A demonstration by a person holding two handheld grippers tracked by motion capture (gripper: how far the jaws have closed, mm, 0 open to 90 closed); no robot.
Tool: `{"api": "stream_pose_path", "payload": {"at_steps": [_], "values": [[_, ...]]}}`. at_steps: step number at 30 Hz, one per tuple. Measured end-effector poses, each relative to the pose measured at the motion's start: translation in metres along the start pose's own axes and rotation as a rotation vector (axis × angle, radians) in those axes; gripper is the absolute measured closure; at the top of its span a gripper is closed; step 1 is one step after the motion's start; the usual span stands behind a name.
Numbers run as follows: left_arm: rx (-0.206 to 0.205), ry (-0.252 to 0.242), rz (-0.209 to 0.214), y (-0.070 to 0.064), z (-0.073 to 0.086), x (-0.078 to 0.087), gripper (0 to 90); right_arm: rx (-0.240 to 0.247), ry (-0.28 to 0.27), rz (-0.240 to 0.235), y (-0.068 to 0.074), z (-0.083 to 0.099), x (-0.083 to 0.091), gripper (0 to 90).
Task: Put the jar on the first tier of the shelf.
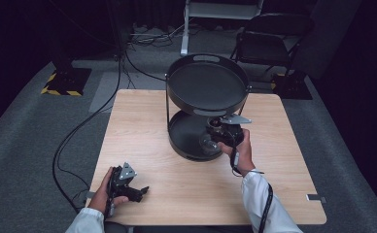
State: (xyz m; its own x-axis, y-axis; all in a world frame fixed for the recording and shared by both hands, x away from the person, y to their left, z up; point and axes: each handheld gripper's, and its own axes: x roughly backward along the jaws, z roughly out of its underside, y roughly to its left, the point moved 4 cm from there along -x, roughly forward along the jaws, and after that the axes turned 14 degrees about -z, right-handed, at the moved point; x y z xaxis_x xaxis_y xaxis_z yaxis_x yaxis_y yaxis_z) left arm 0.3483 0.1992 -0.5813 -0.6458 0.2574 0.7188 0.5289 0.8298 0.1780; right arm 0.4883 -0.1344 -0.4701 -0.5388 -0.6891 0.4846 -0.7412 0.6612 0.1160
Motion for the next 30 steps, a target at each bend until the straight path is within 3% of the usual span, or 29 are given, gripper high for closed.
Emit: {"api": "stream_pose_path", "payload": {"at_steps": [13, 30], "values": [[-0.001, -0.001, 0.003, 0.000, 0.000, 0.000, 0.0, -0.017, 0.000, 0.005, -0.006, 0.008, -0.014, 51.2], [-0.002, -0.001, 0.003, 0.000, 0.000, 0.000, 0.0, -0.017, 0.022, 0.009, -0.013, 0.021, -0.019, 51.0]]}}
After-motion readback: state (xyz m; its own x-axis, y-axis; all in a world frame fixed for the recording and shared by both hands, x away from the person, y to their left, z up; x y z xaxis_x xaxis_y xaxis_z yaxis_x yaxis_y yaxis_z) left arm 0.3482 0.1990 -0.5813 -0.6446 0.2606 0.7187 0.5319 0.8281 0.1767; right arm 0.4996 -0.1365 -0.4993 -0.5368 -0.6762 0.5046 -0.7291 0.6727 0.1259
